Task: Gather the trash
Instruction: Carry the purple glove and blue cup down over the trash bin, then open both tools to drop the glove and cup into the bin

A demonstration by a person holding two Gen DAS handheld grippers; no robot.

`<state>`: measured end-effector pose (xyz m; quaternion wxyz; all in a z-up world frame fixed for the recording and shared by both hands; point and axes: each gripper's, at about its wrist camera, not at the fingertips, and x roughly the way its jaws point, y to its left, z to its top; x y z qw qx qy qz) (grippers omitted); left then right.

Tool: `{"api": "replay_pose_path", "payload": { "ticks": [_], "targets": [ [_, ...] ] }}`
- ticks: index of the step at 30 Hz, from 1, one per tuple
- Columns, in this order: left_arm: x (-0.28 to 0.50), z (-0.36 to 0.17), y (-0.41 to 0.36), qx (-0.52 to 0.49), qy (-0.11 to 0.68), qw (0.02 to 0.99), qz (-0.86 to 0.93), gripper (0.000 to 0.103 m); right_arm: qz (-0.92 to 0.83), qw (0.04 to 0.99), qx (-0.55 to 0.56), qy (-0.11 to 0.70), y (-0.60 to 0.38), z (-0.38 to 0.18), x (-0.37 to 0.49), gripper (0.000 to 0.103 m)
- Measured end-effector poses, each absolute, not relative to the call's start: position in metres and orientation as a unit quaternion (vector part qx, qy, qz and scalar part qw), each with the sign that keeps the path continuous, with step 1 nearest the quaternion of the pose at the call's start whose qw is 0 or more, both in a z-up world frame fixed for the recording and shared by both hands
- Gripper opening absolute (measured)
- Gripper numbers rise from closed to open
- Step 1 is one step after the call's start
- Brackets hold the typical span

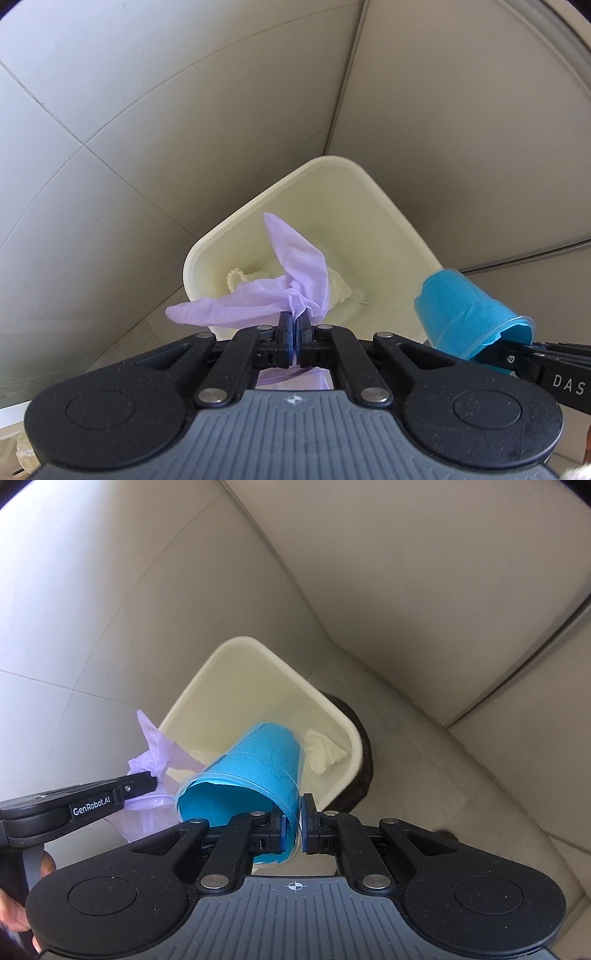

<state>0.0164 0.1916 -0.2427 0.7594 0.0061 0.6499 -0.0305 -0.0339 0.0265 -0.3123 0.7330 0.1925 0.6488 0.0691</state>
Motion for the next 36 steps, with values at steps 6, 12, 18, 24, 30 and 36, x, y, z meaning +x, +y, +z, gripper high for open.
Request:
{"api": "replay_pose_path", "payload": {
  "ticks": [6,12,18,24,30,36],
  "targets": [
    [0.008,-0.256,0.189,0.018,0.659,0.751,-0.022,0.002,0.060,0.723,0.194,0.660,0.027,-0.324,-0.029,0.007],
    [0.014,-0.266,0.186,0.024,0.666,0.746,-0.021,0.002,0.058,0.717,0.217,0.659,0.027,-0.333,-0.026,0.007],
    [0.017,-0.279,0.187,0.023,0.668,0.743,-0.020,0.002,0.065,0.723,0.224,0.651,0.032,-0.334,-0.023,0.007],
    [0.017,-0.282,0.187,0.022,0.662,0.748,-0.033,0.007,0.074,0.723,0.244,0.642,0.033,-0.330,-0.021,0.011],
    [0.015,-0.285,0.188,0.031,0.665,0.746,-0.022,0.036,0.057,0.716,0.250,0.649,0.031,-0.334,-0.020,0.020],
    [0.015,-0.285,0.188,0.028,0.666,0.745,-0.019,0.047,0.047,0.717,0.254,0.647,0.026,-0.333,-0.021,0.032]
  ]
}}
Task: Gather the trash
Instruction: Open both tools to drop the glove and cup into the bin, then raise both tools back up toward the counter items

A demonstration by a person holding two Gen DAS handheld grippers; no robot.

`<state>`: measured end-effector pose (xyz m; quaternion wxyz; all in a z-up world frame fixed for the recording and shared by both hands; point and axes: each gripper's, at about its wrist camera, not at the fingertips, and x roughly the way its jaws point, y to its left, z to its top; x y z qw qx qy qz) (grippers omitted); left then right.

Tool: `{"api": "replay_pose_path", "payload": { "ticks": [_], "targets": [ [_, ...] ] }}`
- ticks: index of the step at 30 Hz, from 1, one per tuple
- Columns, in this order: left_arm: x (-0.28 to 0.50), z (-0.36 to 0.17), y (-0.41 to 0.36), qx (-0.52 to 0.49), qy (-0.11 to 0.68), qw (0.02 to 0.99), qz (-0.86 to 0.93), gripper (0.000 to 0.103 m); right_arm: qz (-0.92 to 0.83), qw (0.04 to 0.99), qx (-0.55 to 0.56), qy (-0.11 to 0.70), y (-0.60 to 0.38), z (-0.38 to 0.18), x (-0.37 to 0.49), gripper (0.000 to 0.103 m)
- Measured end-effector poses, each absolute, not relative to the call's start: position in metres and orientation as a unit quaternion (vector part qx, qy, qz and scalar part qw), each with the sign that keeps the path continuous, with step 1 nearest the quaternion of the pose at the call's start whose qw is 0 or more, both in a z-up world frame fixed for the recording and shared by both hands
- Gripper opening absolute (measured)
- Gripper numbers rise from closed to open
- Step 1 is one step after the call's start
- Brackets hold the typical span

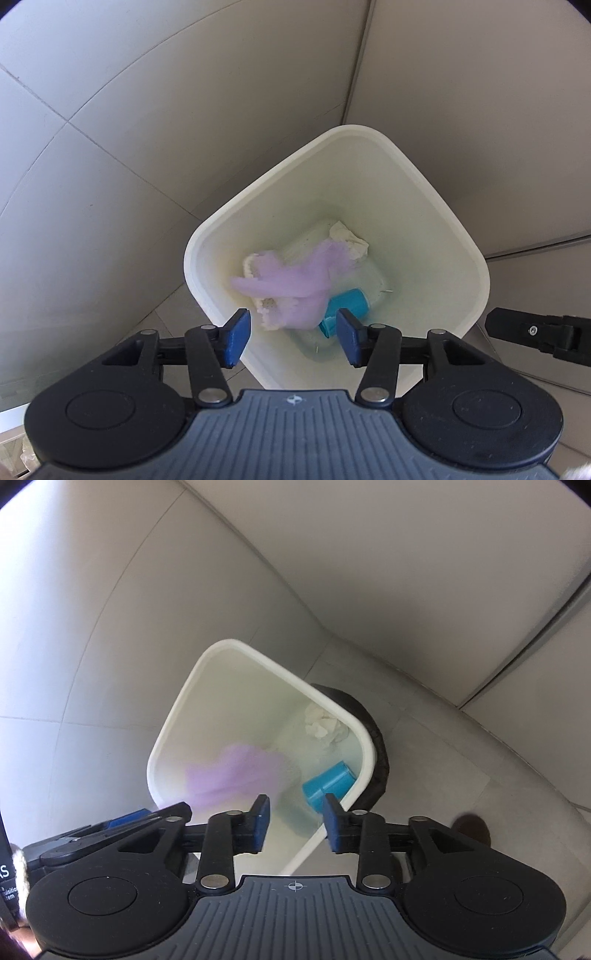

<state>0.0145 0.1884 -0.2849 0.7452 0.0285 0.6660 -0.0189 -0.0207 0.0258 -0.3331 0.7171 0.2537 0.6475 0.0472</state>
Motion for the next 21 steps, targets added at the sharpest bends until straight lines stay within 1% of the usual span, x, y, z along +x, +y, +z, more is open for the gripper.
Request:
{"api": "replay_pose_path", "payload": {
  "ticks": [5,9,11,12,13,16,18,21],
  "targets": [
    [0.015,-0.281,0.186,0.029,0.664,0.747,-0.021,0.051,0.046,0.720,0.248,0.647,0.027,-0.328,-0.019,0.033],
    [0.015,-0.276,0.180,0.032,0.660,0.751,-0.021,0.055,0.048,0.726,0.241,0.643,0.025,-0.322,-0.020,0.040],
    [0.015,-0.272,0.179,0.033,0.657,0.753,-0.021,0.061,0.049,0.728,0.239,0.641,0.025,-0.318,-0.020,0.041],
    [0.014,-0.272,0.182,0.034,0.655,0.755,-0.021,0.063,0.050,0.730,0.236,0.639,0.024,-0.314,-0.020,0.043],
    [0.014,-0.270,0.182,0.034,0.653,0.756,-0.021,0.067,0.050,0.732,0.234,0.638,0.024,-0.312,-0.021,0.048],
    [0.014,-0.263,0.181,0.035,0.649,0.760,-0.015,0.081,0.053,0.738,0.229,0.632,0.023,-0.303,-0.023,0.057],
    [0.015,-0.258,0.182,0.032,0.648,0.761,-0.012,0.083,0.054,0.741,0.227,0.630,0.022,-0.297,-0.024,0.062],
    [0.013,-0.250,0.182,0.026,0.647,0.762,-0.012,0.088,0.056,0.748,0.218,0.624,0.019,-0.286,-0.026,0.064]
  ]
}}
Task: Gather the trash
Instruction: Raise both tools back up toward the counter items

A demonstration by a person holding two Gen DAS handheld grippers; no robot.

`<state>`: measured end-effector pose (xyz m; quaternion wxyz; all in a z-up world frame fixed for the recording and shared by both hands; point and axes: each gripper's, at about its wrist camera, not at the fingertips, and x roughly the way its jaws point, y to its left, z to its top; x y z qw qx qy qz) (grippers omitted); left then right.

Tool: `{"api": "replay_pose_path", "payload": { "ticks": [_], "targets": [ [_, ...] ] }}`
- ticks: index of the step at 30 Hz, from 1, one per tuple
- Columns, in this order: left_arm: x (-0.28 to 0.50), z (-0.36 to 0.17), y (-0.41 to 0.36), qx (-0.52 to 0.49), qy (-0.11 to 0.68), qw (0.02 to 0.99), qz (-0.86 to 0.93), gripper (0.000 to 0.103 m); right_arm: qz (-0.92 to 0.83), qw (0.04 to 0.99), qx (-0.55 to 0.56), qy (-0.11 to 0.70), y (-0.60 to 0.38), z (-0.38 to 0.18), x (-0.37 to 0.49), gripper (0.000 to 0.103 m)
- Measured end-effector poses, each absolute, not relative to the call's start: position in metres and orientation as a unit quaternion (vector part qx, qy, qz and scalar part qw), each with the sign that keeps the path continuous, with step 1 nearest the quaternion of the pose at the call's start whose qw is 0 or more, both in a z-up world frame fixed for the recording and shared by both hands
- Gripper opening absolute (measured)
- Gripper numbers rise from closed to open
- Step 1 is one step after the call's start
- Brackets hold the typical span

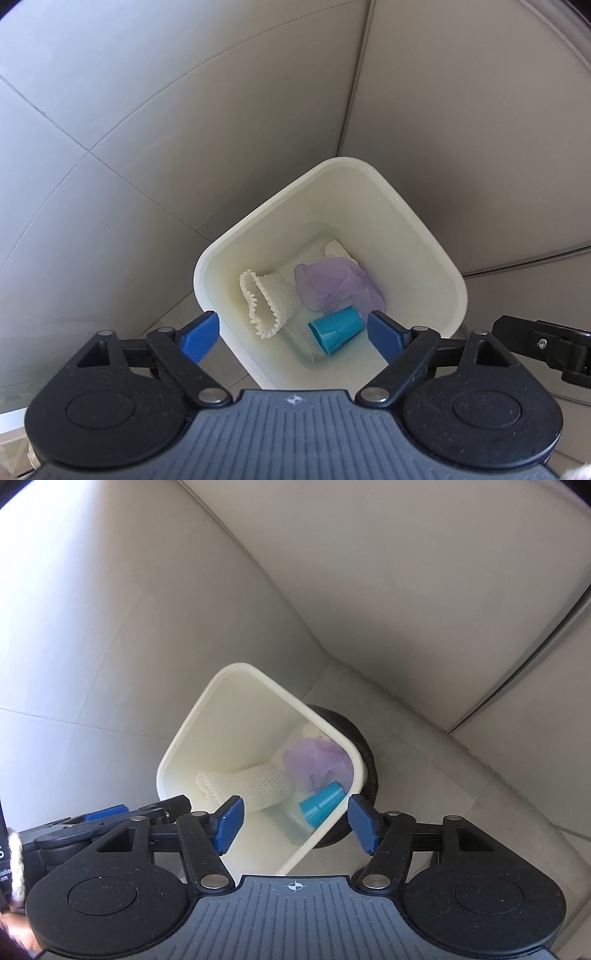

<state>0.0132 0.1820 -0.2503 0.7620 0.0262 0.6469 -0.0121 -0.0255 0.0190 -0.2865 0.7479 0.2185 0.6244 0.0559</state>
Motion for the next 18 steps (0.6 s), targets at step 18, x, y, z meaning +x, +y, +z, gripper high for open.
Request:
{"api": "replay_pose_path", "payload": {
  "ticks": [18],
  "targets": [
    [0.011,-0.162,0.182,0.025,0.592,0.805,-0.013,0.102,0.089,0.837,0.162,0.514,0.007,-0.173,-0.049,0.081]
  ]
}}
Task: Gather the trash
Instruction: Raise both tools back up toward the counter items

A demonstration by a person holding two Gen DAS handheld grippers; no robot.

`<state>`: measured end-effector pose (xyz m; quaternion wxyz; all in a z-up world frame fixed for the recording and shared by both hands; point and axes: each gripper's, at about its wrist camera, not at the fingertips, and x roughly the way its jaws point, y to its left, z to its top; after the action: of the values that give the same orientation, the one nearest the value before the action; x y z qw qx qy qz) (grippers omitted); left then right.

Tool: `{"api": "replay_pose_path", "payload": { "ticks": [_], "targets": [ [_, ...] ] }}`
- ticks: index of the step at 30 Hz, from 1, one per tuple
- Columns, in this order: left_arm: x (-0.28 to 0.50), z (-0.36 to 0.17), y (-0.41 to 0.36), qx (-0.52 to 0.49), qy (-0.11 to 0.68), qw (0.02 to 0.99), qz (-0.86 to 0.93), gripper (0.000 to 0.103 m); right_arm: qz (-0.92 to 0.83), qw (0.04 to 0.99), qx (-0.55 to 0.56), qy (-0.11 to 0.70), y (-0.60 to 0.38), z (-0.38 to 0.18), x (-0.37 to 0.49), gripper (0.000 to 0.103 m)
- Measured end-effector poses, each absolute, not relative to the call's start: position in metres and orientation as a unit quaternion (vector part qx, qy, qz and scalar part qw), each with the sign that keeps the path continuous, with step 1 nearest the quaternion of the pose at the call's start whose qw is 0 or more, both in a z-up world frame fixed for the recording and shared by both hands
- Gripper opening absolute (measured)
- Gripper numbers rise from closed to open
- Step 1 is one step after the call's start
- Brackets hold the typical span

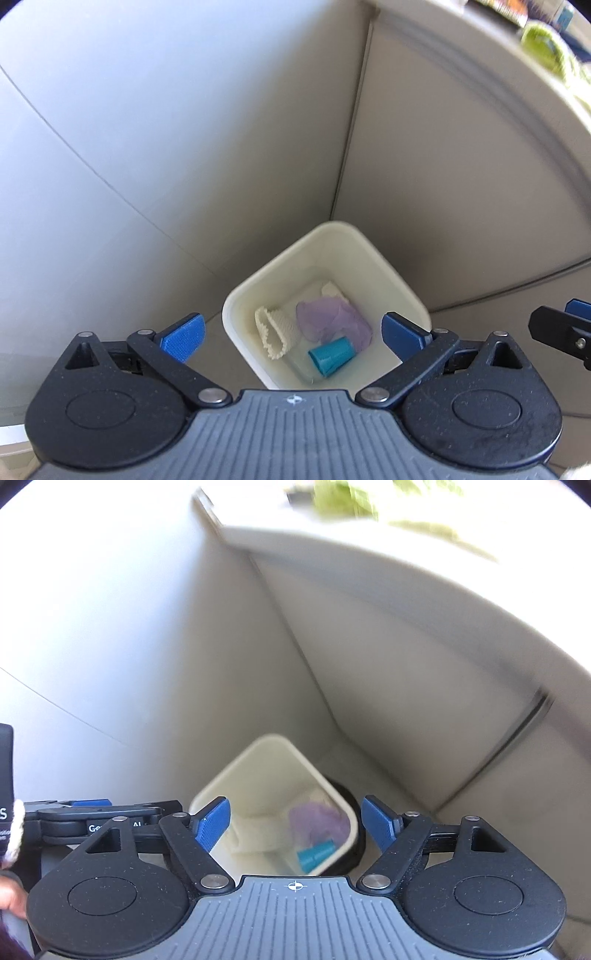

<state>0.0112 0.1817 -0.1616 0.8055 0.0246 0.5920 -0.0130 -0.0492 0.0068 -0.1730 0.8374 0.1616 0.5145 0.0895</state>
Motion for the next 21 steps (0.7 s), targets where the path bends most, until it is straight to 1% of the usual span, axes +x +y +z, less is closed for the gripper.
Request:
{"api": "replay_pose_path", "payload": {
  "ticks": [4,9,11,17,21],
  "targets": [
    [0.017,-0.137,0.177,0.013,0.573,0.819,-0.023,0.102,0.087,0.860,0.159,0.478,-0.003,-0.149,-0.054,0.084],
    [0.029,-0.105,0.161,0.018,0.541,0.840,-0.040,0.102,0.077,0.885,0.151,0.434,-0.028,-0.119,-0.051,0.086],
    [0.033,-0.093,0.153,0.020,0.527,0.848,-0.047,0.102,0.069,0.894,0.149,0.418,-0.038,-0.111,-0.048,0.089],
    [0.054,-0.063,0.125,0.027,0.490,0.868,-0.073,0.102,0.049,0.916,0.141,0.373,-0.073,-0.074,-0.031,0.091],
    [0.073,-0.047,0.104,0.035,0.469,0.878,-0.091,0.102,0.039,0.930,0.130,0.341,-0.094,-0.058,-0.011,0.095]
  ]
}}
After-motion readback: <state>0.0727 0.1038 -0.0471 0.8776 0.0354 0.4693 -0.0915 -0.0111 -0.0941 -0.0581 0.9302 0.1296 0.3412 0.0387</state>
